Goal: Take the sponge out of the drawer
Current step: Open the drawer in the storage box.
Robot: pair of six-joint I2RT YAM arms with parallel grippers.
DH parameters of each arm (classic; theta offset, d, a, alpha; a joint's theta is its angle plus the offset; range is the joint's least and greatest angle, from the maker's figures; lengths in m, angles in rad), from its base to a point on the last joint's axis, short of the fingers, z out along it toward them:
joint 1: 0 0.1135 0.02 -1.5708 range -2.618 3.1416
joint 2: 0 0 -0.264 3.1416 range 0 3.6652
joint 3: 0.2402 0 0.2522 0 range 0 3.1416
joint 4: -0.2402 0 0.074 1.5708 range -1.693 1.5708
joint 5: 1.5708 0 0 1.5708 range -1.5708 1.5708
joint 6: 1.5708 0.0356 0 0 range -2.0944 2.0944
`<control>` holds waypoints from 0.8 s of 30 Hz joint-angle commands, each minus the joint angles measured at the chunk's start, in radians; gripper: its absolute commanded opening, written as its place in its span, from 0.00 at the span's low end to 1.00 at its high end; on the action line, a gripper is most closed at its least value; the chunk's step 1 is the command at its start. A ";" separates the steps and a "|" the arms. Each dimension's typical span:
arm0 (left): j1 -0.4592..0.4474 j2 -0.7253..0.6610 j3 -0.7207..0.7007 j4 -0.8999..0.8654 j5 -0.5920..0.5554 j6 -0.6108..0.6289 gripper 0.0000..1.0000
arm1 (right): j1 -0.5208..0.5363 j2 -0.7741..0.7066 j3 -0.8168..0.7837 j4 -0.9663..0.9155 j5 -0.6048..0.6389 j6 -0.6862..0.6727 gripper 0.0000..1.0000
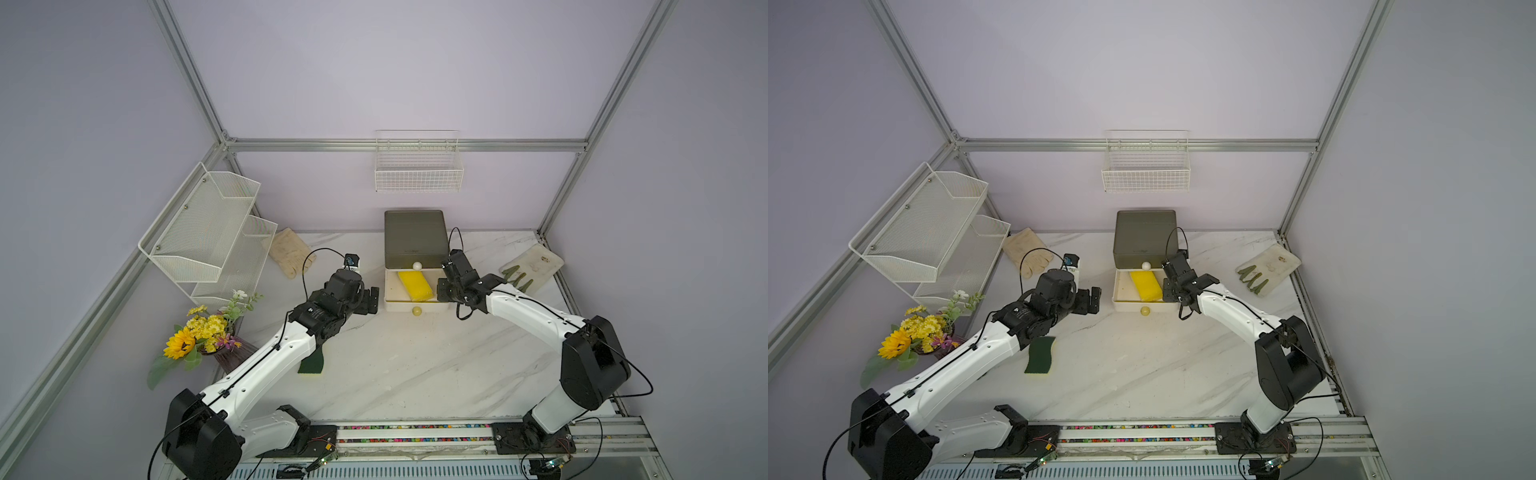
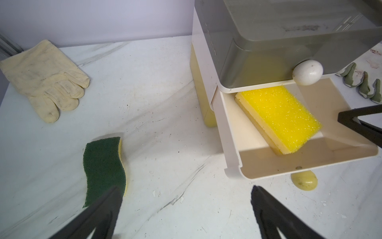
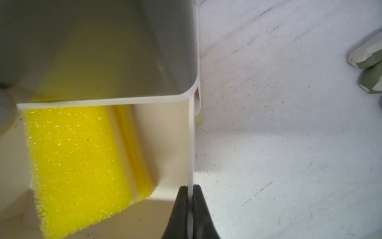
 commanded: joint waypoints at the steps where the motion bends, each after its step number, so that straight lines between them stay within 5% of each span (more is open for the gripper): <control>1: 0.009 -0.011 0.001 0.041 0.002 0.009 1.00 | 0.008 -0.041 -0.032 -0.025 -0.008 0.011 0.00; 13: 0.015 -0.008 -0.002 0.042 0.010 0.003 1.00 | 0.009 -0.071 -0.069 -0.018 -0.030 0.026 0.01; 24: 0.018 -0.011 -0.004 0.041 0.015 0.000 1.00 | 0.008 -0.069 -0.044 -0.043 -0.030 0.013 0.31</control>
